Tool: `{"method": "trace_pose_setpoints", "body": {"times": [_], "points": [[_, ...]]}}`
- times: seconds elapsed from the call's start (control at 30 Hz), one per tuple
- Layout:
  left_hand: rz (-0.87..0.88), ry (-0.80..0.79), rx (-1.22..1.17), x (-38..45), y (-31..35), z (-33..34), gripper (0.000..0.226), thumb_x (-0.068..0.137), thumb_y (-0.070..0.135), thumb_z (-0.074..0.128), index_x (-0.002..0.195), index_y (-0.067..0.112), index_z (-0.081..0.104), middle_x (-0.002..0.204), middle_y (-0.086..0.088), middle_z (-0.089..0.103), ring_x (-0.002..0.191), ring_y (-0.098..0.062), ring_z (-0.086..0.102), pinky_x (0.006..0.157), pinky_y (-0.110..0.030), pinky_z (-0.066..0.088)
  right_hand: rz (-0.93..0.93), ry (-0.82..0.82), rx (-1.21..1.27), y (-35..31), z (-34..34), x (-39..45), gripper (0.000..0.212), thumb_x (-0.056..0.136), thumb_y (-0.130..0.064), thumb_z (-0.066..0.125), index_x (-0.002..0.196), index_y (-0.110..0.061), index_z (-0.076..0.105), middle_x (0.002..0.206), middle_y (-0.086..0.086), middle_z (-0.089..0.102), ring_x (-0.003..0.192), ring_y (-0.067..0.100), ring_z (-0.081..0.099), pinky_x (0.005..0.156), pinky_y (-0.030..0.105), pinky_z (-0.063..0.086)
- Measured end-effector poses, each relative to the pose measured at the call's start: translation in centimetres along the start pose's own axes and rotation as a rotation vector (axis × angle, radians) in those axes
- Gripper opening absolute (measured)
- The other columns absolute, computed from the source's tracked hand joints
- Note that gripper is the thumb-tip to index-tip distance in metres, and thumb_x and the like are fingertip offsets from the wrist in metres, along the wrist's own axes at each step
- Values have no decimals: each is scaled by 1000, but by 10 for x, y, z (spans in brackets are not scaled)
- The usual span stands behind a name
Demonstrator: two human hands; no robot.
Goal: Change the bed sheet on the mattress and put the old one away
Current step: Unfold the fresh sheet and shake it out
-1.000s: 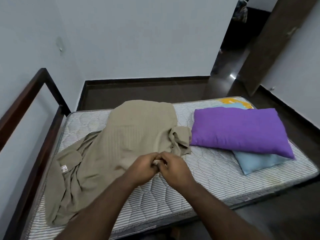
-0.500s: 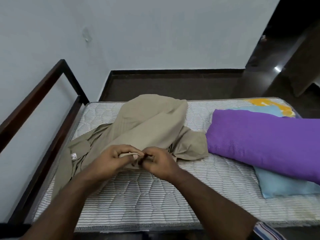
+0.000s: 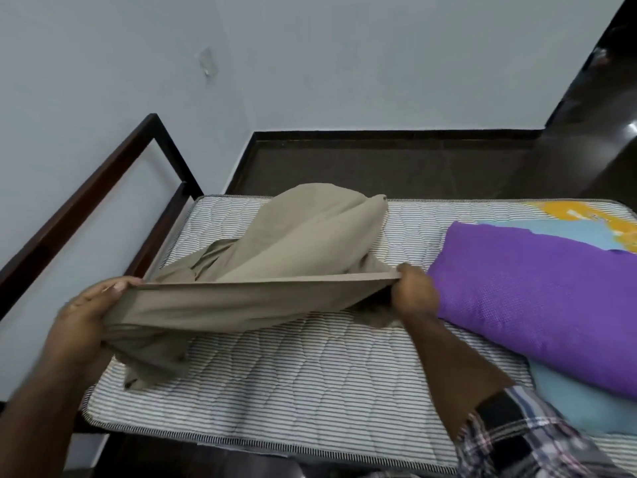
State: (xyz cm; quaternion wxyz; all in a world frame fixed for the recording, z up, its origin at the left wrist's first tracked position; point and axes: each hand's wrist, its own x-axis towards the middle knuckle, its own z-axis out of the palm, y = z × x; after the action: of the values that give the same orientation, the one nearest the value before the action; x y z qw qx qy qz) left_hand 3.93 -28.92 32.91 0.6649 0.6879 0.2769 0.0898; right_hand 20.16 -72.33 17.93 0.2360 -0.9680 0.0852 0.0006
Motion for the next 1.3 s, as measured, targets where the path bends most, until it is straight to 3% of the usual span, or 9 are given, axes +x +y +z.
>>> {"method": "trace_pose_setpoints", "body": {"times": [0.17, 0.33, 0.47, 0.6, 0.73, 0.9, 1.0, 1.13, 1.3], "points": [[365, 208, 845, 19, -22, 55, 49, 84, 53, 66, 122, 23, 67, 123, -12, 65, 118, -33, 57, 102, -52, 46, 13, 332, 469, 4, -79, -6, 33, 94, -4, 44, 119, -15, 61, 117, 6, 66, 106, 30, 61, 91, 36, 45], [847, -495, 740, -62, 12, 261, 83, 80, 57, 66, 149, 18, 41, 144, -1, 51, 132, -17, 43, 112, -31, 32, -474, 293, 574, -59, -143, -48, 34, 89, -7, 49, 116, -18, 67, 107, -11, 68, 93, 3, 60, 86, 16, 45], [882, -556, 599, -77, 56, 321, 24, 85, 26, 57, 107, 22, 66, 100, -1, 70, 95, -24, 65, 80, -36, 50, -557, 276, 567, -40, -188, -55, 37, 82, -6, 62, 115, -19, 70, 92, -19, 65, 88, -1, 61, 81, 15, 46], [890, -588, 484, -97, 87, 335, 30, 73, 15, 53, 92, 28, 71, 84, 7, 72, 80, -12, 66, 73, -36, 54, -543, 374, 288, 32, -193, -57, 33, 80, -11, 70, 113, -13, 70, 93, -2, 69, 85, 10, 57, 75, 13, 37], [950, -520, 211, -117, 116, 359, 35, 73, -4, 52, 89, 20, 71, 82, 7, 71, 79, -7, 66, 73, -28, 52, -96, 273, 115, 132, -161, -44, 29, 82, -20, 48, 103, -15, 68, 98, 11, 69, 93, 35, 63, 76, 40, 48], [932, -254, 54, -112, 137, 396, 23, 80, -1, 55, 83, 19, 65, 75, 17, 64, 74, 2, 58, 73, -19, 44, 248, 34, 127, 241, -175, 2, 24, 89, -7, 55, 98, -19, 73, 110, 16, 72, 99, 37, 64, 85, 39, 50], [822, -209, 65, -121, 140, 425, 15, 80, 7, 58, 79, 21, 64, 73, 13, 63, 72, -1, 56, 71, -20, 44, 175, -157, 559, 244, -196, 32, 27, 89, -18, 68, 107, -38, 67, 117, 11, 68, 82, 25, 64, 71, 37, 54], [669, -300, 384, -147, 126, 469, 9, 75, 23, 63, 77, 20, 72, 75, 9, 71, 74, -6, 64, 73, -27, 50, -270, -430, 922, 160, -216, 30, 100, 69, -27, 91, 149, -36, 32, 135, -15, 51, 115, -1, 55, 83, 16, 48], [604, -319, 424, -173, 111, 493, 10, 80, 24, 65, 79, 21, 74, 80, 6, 74, 79, -7, 65, 75, -27, 49, -300, 2, 639, 147, -191, 34, 45, 78, -25, 64, 123, -31, 63, 104, -8, 70, 96, 14, 66, 84, 34, 53]]}}
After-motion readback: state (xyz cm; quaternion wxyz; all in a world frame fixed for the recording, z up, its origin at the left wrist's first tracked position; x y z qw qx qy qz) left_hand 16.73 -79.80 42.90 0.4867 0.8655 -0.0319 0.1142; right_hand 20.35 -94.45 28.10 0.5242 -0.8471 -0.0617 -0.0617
